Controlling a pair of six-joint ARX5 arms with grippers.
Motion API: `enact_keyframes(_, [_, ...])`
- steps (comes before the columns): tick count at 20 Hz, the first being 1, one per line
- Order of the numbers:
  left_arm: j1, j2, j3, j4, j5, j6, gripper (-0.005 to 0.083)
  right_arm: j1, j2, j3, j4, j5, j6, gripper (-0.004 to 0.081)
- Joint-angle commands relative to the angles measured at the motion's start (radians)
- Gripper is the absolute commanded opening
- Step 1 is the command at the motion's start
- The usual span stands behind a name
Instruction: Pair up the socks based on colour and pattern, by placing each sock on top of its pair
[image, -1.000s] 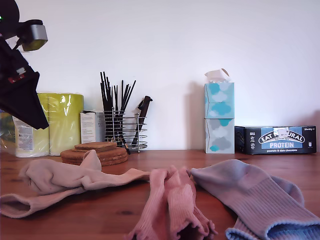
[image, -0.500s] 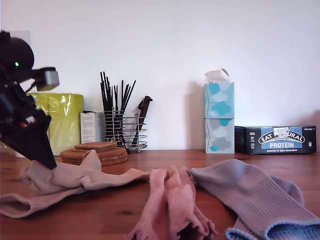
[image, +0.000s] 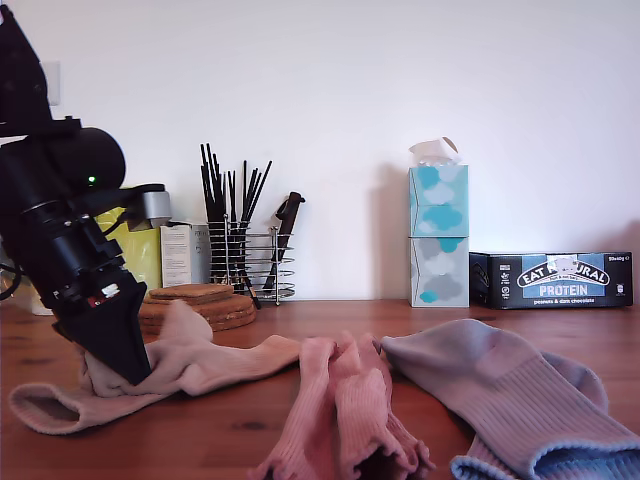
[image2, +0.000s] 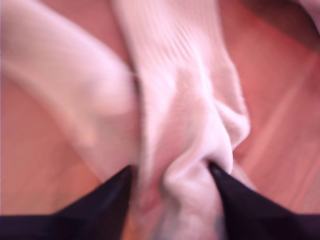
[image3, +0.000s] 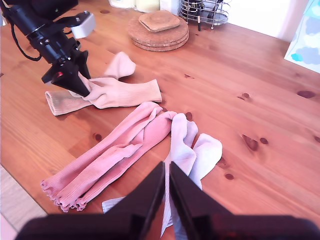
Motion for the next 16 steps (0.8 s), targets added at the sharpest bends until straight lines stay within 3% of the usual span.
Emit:
enact_keyframes(1, [-0.015,0.054,-0.033,-0.039,-0.029,-0.02,-0.0024,-0.003,0.004,-0.016,0.004,0.001,0.0,-0.0013])
enact_keyframes(6, [-0.05,0.055,-0.032,-0.23,-0.022,-0.202,-0.0024,-0.003,0.004,-0.016,0.004,0.001,0.0,-0.0013])
enact_keyframes(9, [-0.085,0.055,-0.032,-0.319,0.039,-0.286,-0.0024,-0.003,0.004,-0.016,0.004,0.001,0.0,-0.0013])
enact_keyframes(12, [-0.139,0.055,-0.032,-0.356,0.14,-0.325,-0.0024,-0.003,0.004,-0.016,0.004,0.0,0.0,-0.0013])
enact_keyframes(16, [-0.19,0.054,-0.029,-0.336,0.161,-0.386,-0.0024,-0.003,0.004,-0.016,0.004,-0.001,-0.001,-0.0013])
